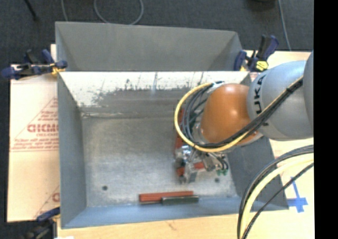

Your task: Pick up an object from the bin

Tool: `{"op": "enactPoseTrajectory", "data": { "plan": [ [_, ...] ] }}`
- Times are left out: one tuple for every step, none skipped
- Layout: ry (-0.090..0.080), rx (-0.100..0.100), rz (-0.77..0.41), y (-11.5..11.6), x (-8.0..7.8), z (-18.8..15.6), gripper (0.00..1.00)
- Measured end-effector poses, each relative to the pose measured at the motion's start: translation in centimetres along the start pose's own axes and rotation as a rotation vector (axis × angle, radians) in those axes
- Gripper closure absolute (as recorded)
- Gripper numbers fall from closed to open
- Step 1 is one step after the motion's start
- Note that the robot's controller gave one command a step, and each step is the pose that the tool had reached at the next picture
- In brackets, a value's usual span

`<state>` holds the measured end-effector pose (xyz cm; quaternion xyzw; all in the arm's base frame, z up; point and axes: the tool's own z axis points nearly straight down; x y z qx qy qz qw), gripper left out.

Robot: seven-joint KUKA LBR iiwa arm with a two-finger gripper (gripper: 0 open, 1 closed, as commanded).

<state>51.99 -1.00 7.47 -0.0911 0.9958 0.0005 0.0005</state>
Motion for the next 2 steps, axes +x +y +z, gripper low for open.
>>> {"op": "enactPoseTrajectory", "data": {
  "plan": [
    [-0.008, 0.003, -0.010, 2.4, 1.2, -11.1, 1.00],
    [-0.013, 0.005, -0.001, 0.2, -3.2, -22.7, 1.00]
  ]
}}
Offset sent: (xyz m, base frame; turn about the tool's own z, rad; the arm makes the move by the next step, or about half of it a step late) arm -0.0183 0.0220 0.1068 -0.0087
